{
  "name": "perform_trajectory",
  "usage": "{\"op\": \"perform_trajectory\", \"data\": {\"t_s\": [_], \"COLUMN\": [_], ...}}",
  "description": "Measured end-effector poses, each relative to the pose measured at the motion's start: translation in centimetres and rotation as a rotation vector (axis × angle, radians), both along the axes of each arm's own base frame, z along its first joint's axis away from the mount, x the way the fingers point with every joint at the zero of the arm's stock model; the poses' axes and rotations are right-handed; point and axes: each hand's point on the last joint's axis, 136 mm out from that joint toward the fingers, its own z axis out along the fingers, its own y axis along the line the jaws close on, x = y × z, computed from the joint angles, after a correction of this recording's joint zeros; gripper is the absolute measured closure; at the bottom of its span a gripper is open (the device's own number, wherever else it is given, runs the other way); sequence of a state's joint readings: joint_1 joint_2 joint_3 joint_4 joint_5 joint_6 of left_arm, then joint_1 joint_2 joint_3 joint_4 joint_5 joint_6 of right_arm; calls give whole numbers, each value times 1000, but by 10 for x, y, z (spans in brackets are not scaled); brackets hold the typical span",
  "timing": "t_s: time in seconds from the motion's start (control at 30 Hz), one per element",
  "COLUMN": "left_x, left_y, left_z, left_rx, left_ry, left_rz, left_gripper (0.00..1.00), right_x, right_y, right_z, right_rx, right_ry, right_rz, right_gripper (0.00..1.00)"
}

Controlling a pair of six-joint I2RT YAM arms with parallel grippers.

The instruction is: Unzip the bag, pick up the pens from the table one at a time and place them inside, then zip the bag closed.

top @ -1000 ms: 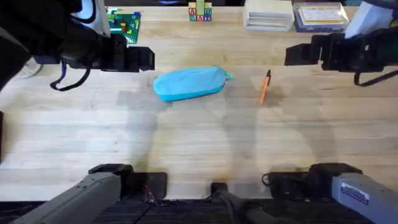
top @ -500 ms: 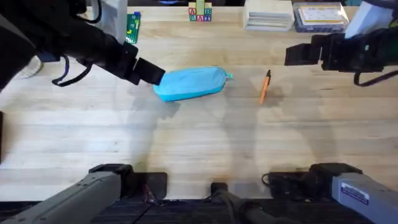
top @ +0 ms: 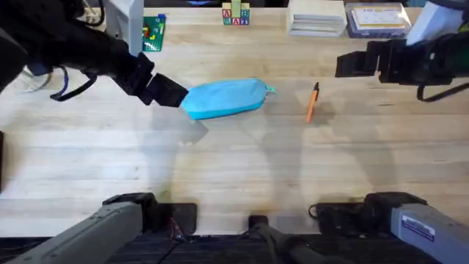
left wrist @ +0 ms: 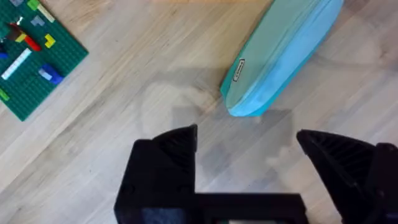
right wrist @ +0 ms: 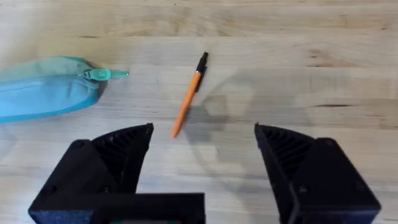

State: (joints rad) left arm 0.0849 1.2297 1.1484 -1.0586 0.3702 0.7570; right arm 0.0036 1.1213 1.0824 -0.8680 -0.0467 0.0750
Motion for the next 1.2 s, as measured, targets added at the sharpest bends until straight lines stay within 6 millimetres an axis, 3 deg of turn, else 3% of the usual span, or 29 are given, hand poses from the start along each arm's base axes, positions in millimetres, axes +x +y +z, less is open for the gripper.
{"op": "perform_trajectory", "data": {"t_s": [0.3,0.47,0.67,1.2], "left_x": [-5,-13,-13,6], "left_y": [-8,-7,-6,-8], "left_z": [2,10,5,-44], "left_rx": [2,-77,-169,-304], "left_ry": [-45,-107,-153,-114], "left_rz": [-153,-283,-406,-552], "left_gripper": [7,8,8,8], "right_x": [0,0,0,0], "right_y": [0,0,0,0], "right_z": [0,0,0,0], "right_rx": [0,0,0,0], "right_ry": [0,-1,0,0], "right_rz": [0,0,0,0], "right_gripper": [4,4,4,3]}}
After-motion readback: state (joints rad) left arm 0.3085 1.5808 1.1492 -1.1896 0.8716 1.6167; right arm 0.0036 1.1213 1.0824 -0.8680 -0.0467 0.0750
